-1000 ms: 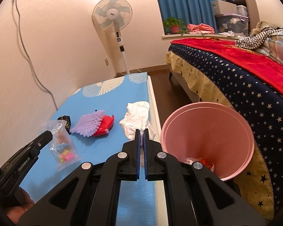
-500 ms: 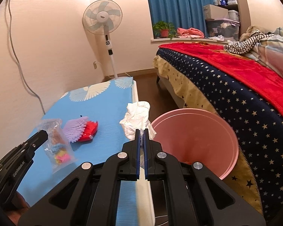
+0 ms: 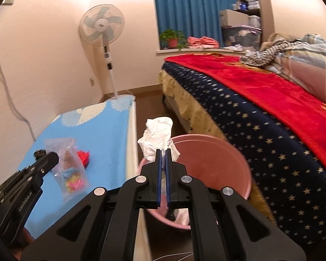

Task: Collect trash
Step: 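Carry the tissue and plastic bag with both tools over the wastebasket, then open both tools to drop the tissue and plastic bag into the wastebasket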

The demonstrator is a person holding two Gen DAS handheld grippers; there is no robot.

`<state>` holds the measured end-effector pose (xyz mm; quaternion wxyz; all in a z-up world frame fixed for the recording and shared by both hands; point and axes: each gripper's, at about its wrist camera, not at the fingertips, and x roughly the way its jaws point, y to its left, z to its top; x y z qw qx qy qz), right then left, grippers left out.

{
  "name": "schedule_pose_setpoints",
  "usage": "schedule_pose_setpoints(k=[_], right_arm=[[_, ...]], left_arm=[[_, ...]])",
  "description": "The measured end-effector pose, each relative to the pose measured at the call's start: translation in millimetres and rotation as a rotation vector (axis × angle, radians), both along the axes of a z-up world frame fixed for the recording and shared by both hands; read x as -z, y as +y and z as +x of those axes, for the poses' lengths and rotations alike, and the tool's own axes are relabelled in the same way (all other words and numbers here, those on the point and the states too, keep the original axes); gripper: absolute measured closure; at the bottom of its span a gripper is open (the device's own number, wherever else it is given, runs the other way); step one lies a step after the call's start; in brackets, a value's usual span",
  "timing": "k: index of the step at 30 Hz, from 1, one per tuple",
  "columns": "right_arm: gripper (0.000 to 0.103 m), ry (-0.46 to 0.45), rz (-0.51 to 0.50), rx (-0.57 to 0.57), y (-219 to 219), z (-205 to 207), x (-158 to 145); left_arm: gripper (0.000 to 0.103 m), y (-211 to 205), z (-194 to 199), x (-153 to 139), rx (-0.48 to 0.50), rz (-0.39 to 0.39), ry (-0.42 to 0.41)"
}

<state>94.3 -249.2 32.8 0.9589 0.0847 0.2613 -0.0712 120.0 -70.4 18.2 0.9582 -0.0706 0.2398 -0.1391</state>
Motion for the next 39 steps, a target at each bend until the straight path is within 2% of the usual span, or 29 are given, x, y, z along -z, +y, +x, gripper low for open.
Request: schedule_pose_setpoints(k=[8, 17, 30, 33, 34, 35, 36, 39], right_arm=[[0.1, 0.005, -0.006, 0.113, -38.7, -1.2, -9.3], [0.1, 0.035, -0.033, 0.194, -62.6, 0.6, -5.2], [0.1, 0.093, -0.032, 0.237, -73.7, 15.8, 10.0], [0.094, 0.117, -0.027, 0.23, -73.4, 19.8, 12.6], [0.084, 0.124, -0.027, 0.233, -73.9, 20.1, 13.1], [0.072, 0.127, -0.027, 0.24, -74.9, 19.1, 13.3], [0.068, 0.128, -0.027, 0.246, -75.5, 18.2, 13.1], [0.065, 0.133, -0.03, 0.252, -74.8, 15.1, 11.3]], left_arm=[[0.103, -38.9, 17.7, 1.1, 0.101, -0.026, 0.004], [0.102, -85.1, 34.4, 6.9, 0.213, -0.005, 0.001], [0.102, -103.0, 55.1, 19.7, 0.28, -0.034, 0.046], [0.099, -106.6, 58.9, 24.0, 0.314, -0.033, 0.078], [0.096, -107.0, 60.1, 26.3, 0.316, -0.031, 0.091], [0.086, -105.1, 60.9, 28.3, 0.31, -0.034, 0.101], [0.077, -100.5, 60.9, 28.9, 0.297, -0.045, 0.102], [0.077, -87.5, 61.2, 25.3, 0.268, -0.069, 0.101]])
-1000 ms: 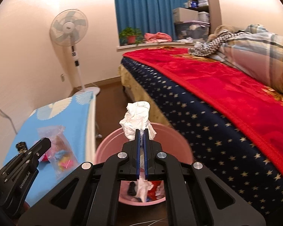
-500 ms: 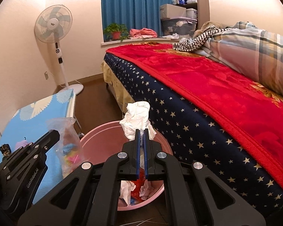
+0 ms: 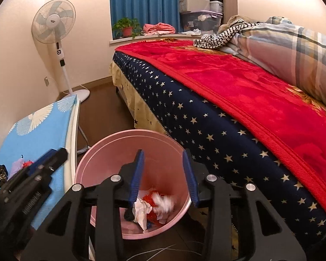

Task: Collect trash
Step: 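Open both tools to drop the tissue and plastic bag into the wastebasket, then move both tools back over the remaining trash on the mattress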

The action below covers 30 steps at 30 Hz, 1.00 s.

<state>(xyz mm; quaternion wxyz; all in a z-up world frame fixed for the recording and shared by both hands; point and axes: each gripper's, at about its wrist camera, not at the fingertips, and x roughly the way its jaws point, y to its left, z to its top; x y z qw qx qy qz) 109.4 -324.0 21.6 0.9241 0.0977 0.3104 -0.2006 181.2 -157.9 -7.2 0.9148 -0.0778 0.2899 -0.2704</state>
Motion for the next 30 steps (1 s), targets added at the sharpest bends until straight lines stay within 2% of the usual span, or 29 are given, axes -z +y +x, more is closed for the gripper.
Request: schedule_pose_setpoints(k=[8, 13, 20, 25, 30], right_arm=[[0.065, -0.054, -0.007, -0.049, 26.8, -3.0, -16.7], [0.065, -0.109, 0.004, -0.12, 58.5, 0.1, -28.1], [0.065, -0.168, 0.059, -0.218, 101.9, 11.1, -34.0], [0.066, -0.169, 0.119, -0.296, 133.2, 25.6, -26.1], [0.068, -0.169, 0.17, -0.372, 163.8, 41.0, -14.4]], left_arm=[[0.077, 28.3, -11.9, -19.9, -0.062, -0.016, -0.044], [0.077, 57.4, -17.2, -31.5, -0.145, -0.014, -0.075], [0.077, 114.2, -19.6, -38.4, -0.38, 0.007, -0.092], [0.077, 168.3, -19.2, -32.1, -0.62, 0.02, -0.064], [0.077, 207.2, -12.6, -20.1, -0.772, 0.062, -0.031]])
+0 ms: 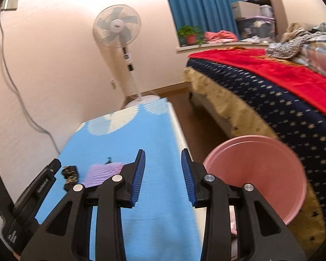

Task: Collect trash
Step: 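Move both tools back over the remaining trash on the mattress, then close the right tool on the purple foam net sleeve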

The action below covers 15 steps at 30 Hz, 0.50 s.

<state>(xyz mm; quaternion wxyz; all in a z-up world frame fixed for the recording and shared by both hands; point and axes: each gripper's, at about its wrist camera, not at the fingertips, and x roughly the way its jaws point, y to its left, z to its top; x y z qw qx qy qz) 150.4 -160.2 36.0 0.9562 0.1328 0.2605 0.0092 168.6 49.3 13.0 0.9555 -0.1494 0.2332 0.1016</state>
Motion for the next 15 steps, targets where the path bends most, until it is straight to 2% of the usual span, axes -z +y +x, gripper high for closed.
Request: schedule_pose_setpoints(k=[8, 15], right_arm=[[0.068, 0.032, 0.029, -0.116, 45.2, 30.0, 22.2], [0.068, 0.083, 0.062, -0.162, 68.9, 55.8, 45.3]], left_arm=[[0.077, 56.0, 14.8, 23.4, -0.138, -0.014, 0.072], [0.077, 63.5, 24.5, 33.6, -0.135, -0.011, 0.104]])
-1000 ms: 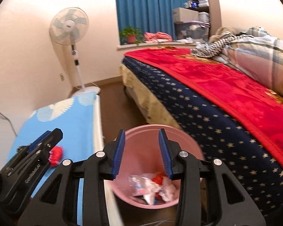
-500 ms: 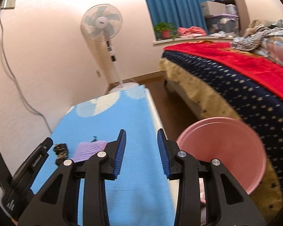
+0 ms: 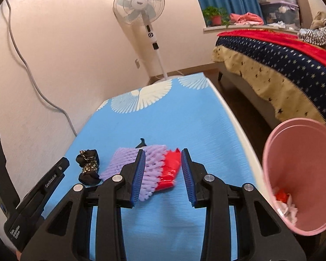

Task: Collect trash
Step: 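Close the right tool on the purple foam net sleeve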

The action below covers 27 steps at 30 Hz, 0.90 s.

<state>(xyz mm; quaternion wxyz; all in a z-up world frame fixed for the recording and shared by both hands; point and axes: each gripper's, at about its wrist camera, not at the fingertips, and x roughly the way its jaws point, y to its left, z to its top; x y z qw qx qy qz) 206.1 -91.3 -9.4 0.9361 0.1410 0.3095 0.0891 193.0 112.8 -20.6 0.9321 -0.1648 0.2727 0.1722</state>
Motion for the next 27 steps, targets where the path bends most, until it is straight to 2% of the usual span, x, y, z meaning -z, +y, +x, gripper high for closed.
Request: schedule_pose_setpoints(k=[4, 8, 21, 24, 27], right_arm=[[0.067, 0.016, 0.006, -0.008, 6.1, 11.7, 9.9], [0.066, 0.045, 0.03, -0.002, 5.2, 20.6, 21.0], [0.066, 0.083, 0.047, -0.047, 10.2, 35.1, 32.2], [0.072, 0.083, 0.038, -0.068, 14.4, 34.2, 31.7], [0.087, 0.079, 0.015, -0.083, 20.4, 32.4, 29.7]], left_arm=[[0.075, 5.2, 7.7, 10.1, -0.005, -0.015, 0.034], [0.064, 7.8, 14.2, 15.5, 0.002, -0.017, 0.052], [0.063, 10.0, 30.9, 28.7, 0.049, -0.052, 0.113], [0.063, 9.5, 31.9, 30.3, 0.058, -0.06, 0.124], [0.063, 8.7, 33.7, 32.1, 0.071, -0.067, 0.135]])
